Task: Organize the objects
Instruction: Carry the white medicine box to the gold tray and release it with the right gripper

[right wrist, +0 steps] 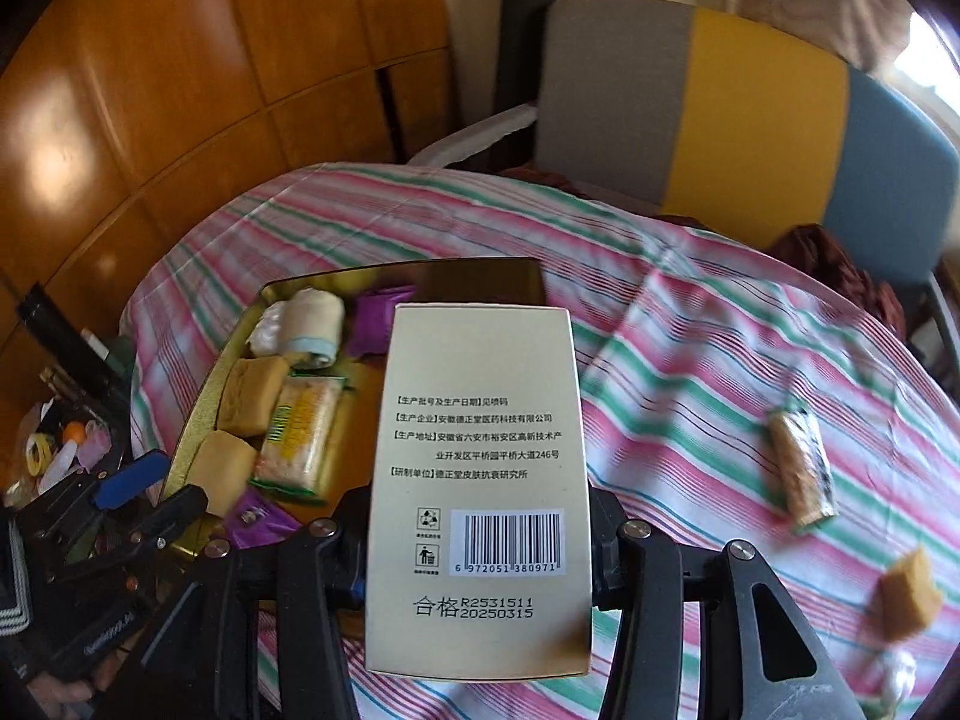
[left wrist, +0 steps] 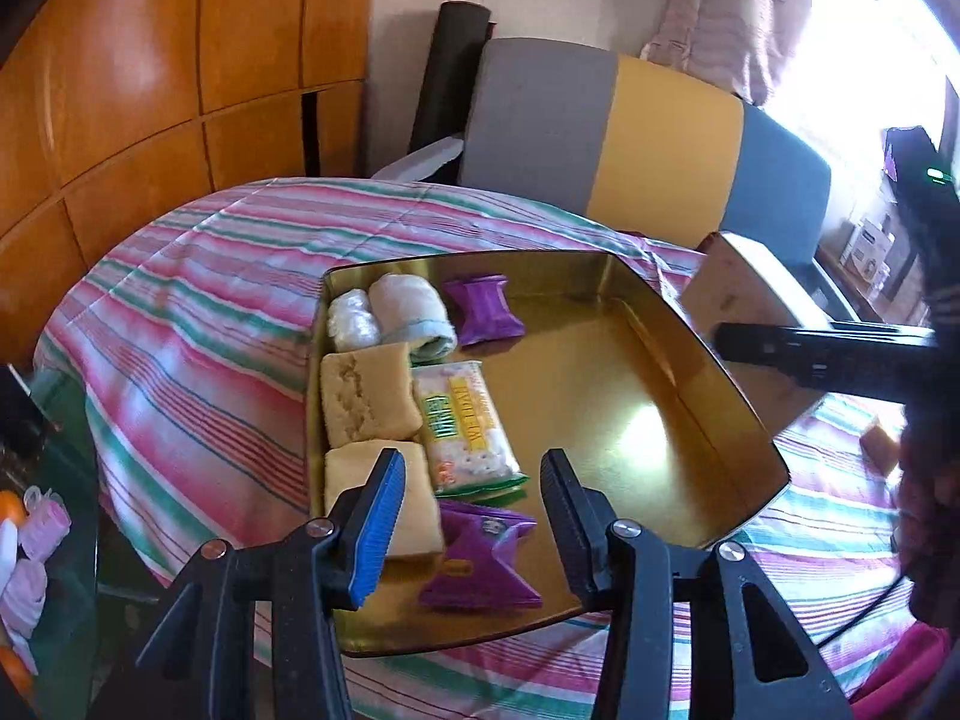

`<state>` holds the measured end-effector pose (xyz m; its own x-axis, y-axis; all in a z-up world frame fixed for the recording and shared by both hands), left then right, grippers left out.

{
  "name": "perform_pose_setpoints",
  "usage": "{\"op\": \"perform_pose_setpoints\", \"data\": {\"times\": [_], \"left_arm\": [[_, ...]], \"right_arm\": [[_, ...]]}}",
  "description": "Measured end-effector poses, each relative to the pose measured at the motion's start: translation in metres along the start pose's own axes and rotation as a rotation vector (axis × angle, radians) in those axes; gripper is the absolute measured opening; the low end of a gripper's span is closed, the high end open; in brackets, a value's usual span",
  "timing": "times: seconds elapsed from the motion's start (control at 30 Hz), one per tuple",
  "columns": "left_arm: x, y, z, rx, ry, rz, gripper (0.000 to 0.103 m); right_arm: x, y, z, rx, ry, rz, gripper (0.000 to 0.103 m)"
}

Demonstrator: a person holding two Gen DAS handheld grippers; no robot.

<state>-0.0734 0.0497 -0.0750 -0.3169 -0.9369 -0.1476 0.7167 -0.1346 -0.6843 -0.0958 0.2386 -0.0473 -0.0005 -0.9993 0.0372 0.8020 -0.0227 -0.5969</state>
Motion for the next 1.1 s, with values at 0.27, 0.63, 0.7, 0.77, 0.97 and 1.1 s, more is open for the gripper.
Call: {"op": "perform_pose_setpoints", "data": {"times": [0.27,0.63,0.7,0.77,0.97,1.1], "left_arm": [[0.020,0.000,-0.009,0.023,-0.002,0.059,0.047],[0.036,0.002,-0.021,0.052,0.001,0.100,0.047],[0.037,0.002,-0.022,0.051,0.001,0.103,0.047],[0.038,0.003,-0.021,0.050,-0.004,0.105,0.047],[0.033,0.000,-0.017,0.034,-0.015,0.086,0.047],[0.026,-0.002,-0.010,0.010,-0.014,0.067,0.047]], "right_arm": [[0.026,-0.031,-0.075,0.111,0.012,0.055,0.050],[0.026,-0.070,-0.148,0.160,0.050,0.059,0.068],[0.025,-0.073,-0.144,0.141,0.040,0.040,0.069],[0.022,-0.073,-0.136,0.127,0.030,0.026,0.071],[0.017,-0.070,-0.103,0.065,-0.003,-0.013,0.079],[0.012,-0.054,-0.071,0.011,-0.010,-0.023,0.082]]}}
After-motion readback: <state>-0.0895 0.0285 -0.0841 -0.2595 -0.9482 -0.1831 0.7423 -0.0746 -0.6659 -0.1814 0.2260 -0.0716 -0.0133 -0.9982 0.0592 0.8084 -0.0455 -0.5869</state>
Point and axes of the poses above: each gripper's, at about its wrist camera, not at the fingertips, and z roughly against the way its jaws point, x to its left, y to its underside, the point moved 6 cm from there along -z, roughly the way its jaws point, and after that the axes turned 3 degrees about y, right-handed, at the moved point
